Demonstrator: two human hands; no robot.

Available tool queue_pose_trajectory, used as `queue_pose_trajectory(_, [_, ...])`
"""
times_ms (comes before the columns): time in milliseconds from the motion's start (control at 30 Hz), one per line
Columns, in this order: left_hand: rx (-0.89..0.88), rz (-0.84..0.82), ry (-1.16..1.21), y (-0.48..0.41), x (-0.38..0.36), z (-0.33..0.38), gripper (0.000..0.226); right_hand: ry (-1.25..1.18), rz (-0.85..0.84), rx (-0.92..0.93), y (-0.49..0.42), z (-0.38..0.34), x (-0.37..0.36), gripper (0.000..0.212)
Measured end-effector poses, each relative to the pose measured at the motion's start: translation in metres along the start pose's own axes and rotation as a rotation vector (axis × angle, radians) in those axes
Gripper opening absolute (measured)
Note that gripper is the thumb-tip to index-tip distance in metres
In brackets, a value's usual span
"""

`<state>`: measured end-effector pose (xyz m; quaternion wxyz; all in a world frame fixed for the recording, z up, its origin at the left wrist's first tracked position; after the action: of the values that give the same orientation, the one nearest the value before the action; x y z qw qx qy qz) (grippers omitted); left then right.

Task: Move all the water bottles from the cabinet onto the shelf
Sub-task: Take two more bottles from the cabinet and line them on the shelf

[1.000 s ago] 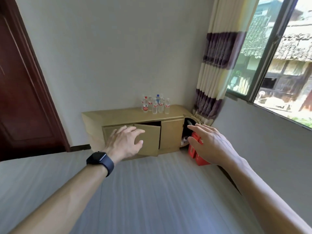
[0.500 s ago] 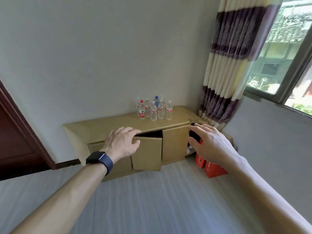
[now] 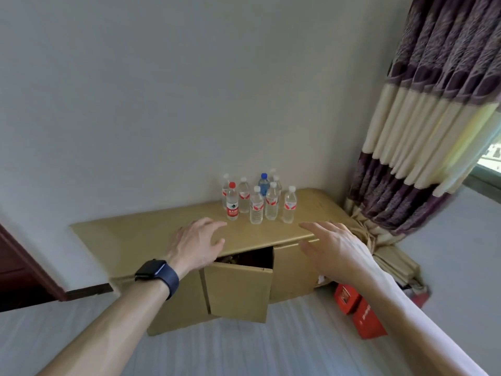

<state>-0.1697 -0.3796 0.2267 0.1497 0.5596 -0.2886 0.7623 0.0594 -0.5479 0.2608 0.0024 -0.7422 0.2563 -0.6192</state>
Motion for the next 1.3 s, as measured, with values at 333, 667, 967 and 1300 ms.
queue_pose_trajectory(333, [-0.158,-0.063,0.011,-0.242,-0.058,-0.033,0.045,0.040,-0.114,-0.209,-0.187,0.051,-0.094,0.050])
queue_pose_trajectory(667, [-0.178,-0.316,0.035,-0.392,-0.230,-0.023,0.054,0.017,-0.245,-0.309,-0.369,0.145,-0.247,0.065])
queue_pose_trajectory(967, [-0.391,-0.466,-0.388,-0.458,-0.316,0.000,0.059,0.115,-0.354,-0.434,-0.457,0.200,-0.362,0.065])
queue_pose_trajectory(1300, [-0.564,-0.659,-0.352,-0.460,-0.368,-0.005,0.040,0.142,-0.302,-0.476,-0.446,0.212,-0.390,0.056])
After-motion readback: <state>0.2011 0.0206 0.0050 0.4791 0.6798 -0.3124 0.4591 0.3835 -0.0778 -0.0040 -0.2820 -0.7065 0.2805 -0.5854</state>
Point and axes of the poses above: each hand's wrist, its own y-axis away from the middle knuckle, its own x-axis out of the back of the hand, z = x × y, the point moved 7 cm from there along -y, towards the middle knuckle, and after that the axes turned 13 degrees about z, right-handed, at the moved point
